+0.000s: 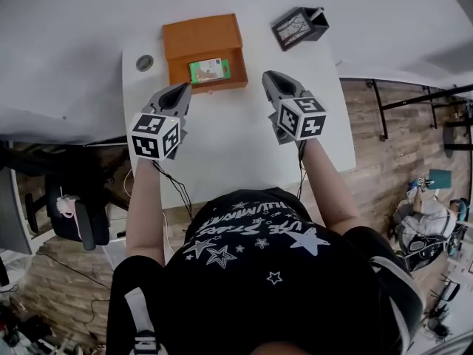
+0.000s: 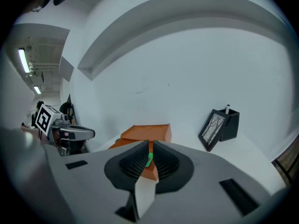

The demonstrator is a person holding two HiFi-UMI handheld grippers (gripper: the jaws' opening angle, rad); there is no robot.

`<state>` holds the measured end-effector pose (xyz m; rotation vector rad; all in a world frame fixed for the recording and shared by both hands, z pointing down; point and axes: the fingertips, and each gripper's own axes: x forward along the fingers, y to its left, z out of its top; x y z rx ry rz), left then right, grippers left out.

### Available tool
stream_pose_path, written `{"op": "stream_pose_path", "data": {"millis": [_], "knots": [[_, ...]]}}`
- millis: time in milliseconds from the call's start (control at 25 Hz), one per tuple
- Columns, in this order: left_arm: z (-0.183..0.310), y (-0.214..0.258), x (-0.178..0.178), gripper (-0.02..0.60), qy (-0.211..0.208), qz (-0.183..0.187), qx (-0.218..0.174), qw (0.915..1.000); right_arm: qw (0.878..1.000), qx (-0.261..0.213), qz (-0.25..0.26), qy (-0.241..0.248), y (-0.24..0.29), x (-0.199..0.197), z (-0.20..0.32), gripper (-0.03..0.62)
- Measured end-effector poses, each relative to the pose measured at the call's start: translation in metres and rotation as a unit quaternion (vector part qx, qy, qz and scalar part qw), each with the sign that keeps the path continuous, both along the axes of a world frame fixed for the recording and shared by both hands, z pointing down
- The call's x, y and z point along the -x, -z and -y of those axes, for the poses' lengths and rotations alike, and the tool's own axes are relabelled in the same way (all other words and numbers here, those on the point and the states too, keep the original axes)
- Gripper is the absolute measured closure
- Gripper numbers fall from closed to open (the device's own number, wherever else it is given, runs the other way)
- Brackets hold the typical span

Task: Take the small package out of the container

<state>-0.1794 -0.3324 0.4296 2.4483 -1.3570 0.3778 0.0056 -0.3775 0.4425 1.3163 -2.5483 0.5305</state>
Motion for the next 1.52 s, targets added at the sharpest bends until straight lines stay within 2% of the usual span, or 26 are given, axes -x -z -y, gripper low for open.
{"op": "stream_pose_path", "data": {"millis": [280,480,560,800,880,1160,1320,1520], "knots": [[0.046,-0.016,0.0,0.56,-0.023,0.028,0.014,0.9993,1.0,0.02,0.003,0.009,-0.019,0.008,0.038,0.537],[0.071,-0.031,-0.003,0.553,-0.051,0.062,0.029,0.9964,0.999,0.031,0.004,0.014,-0.032,0.015,0.057,0.537],[0.077,-0.039,-0.004,0.488,-0.069,0.08,0.043,0.9935,0.999,0.035,0.004,0.014,-0.036,0.018,0.062,0.537],[0.089,-0.059,-0.013,0.378,-0.13,0.119,0.077,0.9813,0.999,0.042,0.004,0.018,-0.044,0.023,0.072,0.537],[0.093,-0.067,-0.016,0.336,-0.151,0.136,0.088,0.9752,0.999,0.045,0.004,0.018,-0.048,0.024,0.075,0.537],[0.101,-0.093,-0.029,0.251,-0.206,0.192,0.124,0.9513,0.998,0.053,0.007,0.018,-0.06,0.022,0.083,0.537],[0.103,-0.111,-0.035,0.235,-0.242,0.233,0.138,0.9318,0.998,0.059,0.009,0.017,-0.066,0.02,0.086,0.537],[0.109,-0.133,-0.036,0.221,-0.266,0.285,0.152,0.9082,0.998,0.066,0.012,0.013,-0.074,0.02,0.089,0.537]]}}
